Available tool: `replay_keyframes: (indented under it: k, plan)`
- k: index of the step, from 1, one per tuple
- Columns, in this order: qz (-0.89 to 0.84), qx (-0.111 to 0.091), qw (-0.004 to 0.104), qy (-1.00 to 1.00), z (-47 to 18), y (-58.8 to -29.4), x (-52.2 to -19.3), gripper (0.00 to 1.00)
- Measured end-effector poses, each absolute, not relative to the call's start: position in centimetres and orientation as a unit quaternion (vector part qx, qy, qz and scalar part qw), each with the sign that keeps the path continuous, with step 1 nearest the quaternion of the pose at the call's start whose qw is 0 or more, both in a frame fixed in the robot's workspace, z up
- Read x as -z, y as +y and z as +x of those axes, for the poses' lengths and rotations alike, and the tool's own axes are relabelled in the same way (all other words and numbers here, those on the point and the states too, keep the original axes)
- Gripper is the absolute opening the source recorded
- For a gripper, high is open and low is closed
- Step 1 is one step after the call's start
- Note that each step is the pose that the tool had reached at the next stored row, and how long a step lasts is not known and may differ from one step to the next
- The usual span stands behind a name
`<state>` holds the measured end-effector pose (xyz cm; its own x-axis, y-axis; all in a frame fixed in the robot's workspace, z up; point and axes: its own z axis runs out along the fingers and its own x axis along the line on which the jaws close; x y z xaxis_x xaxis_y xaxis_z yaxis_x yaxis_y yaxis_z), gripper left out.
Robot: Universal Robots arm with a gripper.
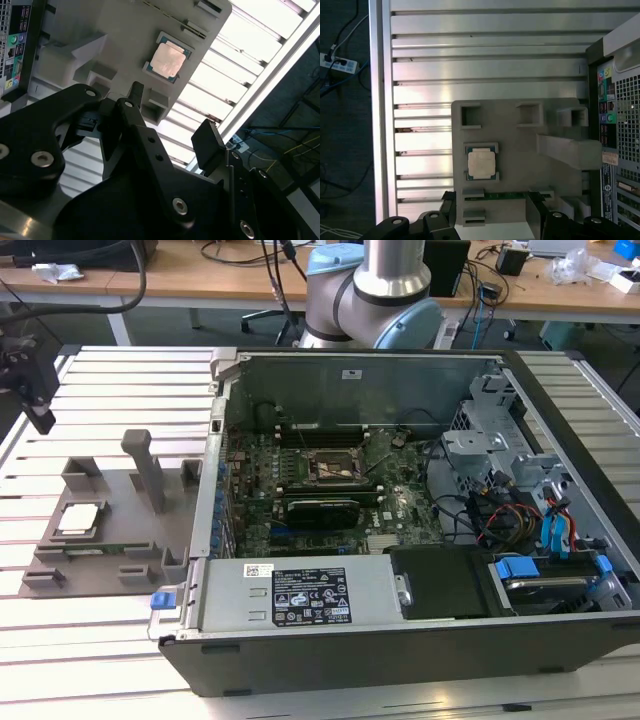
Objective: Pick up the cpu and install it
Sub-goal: 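Pick up the cpu and move it towards the insertion slot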
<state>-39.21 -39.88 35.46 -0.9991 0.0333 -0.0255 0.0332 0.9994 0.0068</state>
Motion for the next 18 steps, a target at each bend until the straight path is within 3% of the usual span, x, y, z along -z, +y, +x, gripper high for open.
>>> replay_keyframes:
  k: [18]
  plan:
    - [0.017, -0.003, 0.013, 1.000, -39.22, -39.88, -34.68, 0.66]
